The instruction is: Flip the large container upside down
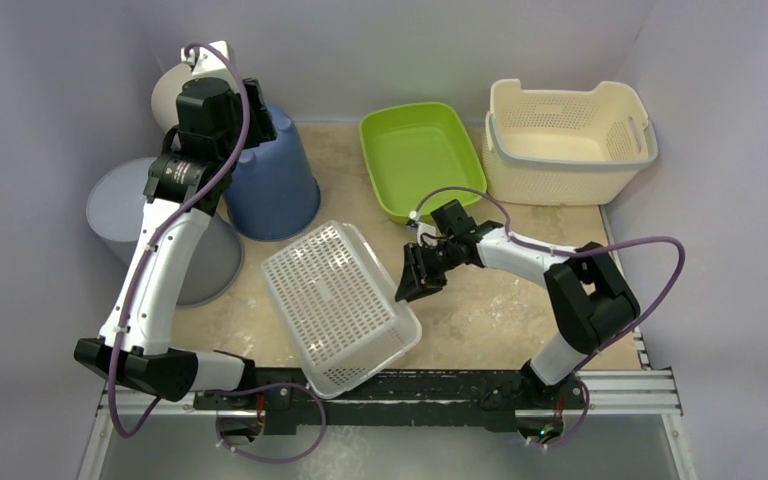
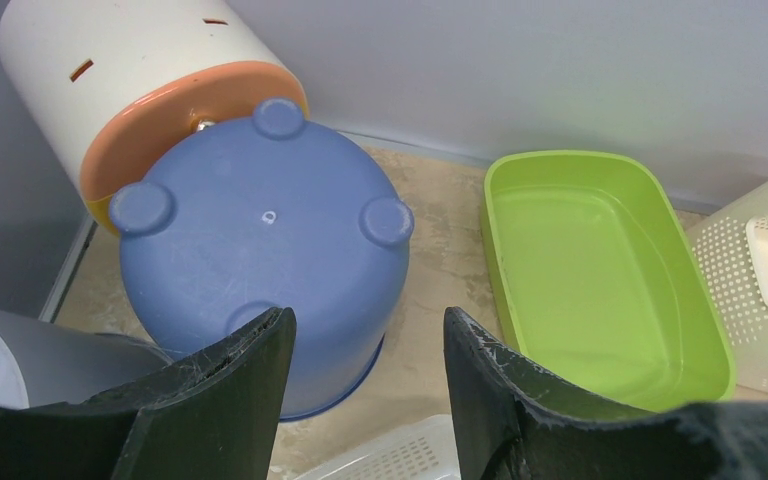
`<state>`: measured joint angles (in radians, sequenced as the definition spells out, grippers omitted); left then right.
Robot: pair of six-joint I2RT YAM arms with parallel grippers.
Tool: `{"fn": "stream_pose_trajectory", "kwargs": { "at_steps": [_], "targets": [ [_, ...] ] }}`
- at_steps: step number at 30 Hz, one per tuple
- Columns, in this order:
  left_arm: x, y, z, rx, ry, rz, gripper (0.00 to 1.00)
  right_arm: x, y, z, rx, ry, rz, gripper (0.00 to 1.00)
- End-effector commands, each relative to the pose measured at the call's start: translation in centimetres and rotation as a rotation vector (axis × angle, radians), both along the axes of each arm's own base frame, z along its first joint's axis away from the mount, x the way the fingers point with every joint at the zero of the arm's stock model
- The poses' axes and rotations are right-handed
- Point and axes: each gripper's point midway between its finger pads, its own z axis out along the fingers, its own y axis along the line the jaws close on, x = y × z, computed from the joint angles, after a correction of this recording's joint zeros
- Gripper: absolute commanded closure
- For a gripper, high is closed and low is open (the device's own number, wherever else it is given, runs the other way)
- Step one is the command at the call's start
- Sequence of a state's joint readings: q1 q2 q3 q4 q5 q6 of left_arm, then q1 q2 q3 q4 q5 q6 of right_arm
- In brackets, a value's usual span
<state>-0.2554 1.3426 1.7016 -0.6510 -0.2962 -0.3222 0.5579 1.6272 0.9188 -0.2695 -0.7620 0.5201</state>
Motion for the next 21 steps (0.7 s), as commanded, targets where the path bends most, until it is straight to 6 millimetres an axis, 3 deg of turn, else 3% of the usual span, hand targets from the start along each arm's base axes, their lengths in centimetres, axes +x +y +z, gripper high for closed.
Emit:
{"fn": "stream_pose_trajectory", "kwargs": {
  "at_steps": [1, 6, 16, 21],
  "targets": [
    [0.4, -0.1, 1.6, -0.031, -0.065, -0.009, 0.44, 1.5, -2.1, -0.4, -0.142, -0.093, -0.044, 0.56],
    [0.5, -0.1, 1.6, -0.032, -0.063, -0.008, 0.44, 4.5, -1.8, 2.2, -0.174, -0.203, -0.072, 0.51],
    [0.9, 0.3, 1.0, -0.036, -0.057, -0.002, 0.44, 11.7, -1.6, 9.8, -0.268, -0.457, -0.138, 0.44],
    [1.1, 0.2, 0.9, -0.045, -0.057, -0.009, 0.44, 16.5, -1.1, 10.4, -0.35, -0.541, -0.169, 0.44]
  ]
}}
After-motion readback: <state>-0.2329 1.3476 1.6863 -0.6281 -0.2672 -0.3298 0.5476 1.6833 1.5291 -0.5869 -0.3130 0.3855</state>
